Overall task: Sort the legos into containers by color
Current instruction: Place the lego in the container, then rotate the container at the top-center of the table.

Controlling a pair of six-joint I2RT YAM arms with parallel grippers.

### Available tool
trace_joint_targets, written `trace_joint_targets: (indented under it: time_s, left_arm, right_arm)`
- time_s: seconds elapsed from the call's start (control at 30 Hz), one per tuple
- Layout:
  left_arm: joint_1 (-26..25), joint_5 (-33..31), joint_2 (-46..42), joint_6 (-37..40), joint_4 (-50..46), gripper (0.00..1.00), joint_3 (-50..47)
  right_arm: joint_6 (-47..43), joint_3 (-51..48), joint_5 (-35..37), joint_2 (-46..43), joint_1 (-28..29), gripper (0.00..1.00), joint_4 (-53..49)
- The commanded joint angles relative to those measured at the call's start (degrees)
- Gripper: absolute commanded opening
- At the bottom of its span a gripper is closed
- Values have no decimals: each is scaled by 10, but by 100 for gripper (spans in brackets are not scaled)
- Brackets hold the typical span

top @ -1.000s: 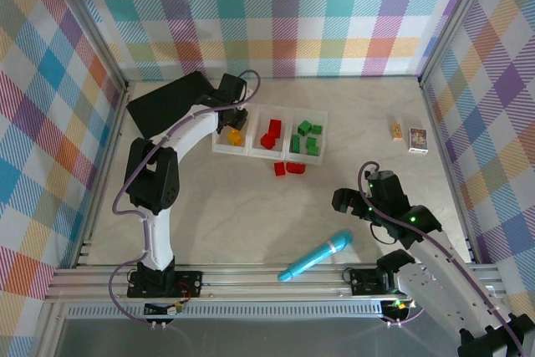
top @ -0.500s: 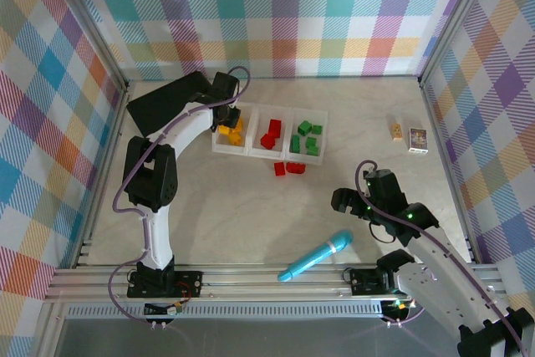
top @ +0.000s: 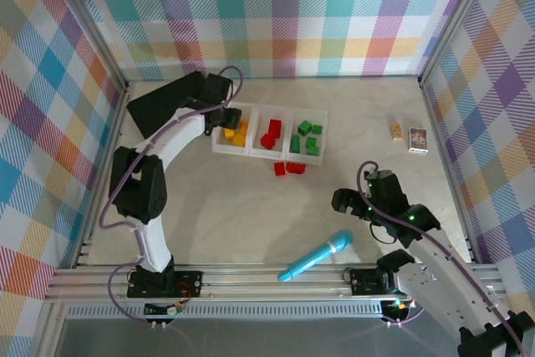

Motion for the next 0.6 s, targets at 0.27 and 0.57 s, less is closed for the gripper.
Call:
trace_joint_targets:
  time_s: [0.27, 0.57]
  left_arm:
    - [-48, 77, -308, -25, 74, 100, -207]
    - [-163, 75, -414, -112, 32, 100, -342]
  right_arm:
    - [27, 35, -22, -2, -5, 99, -20]
    - [38, 54, -43, 47, -5, 99, 14]
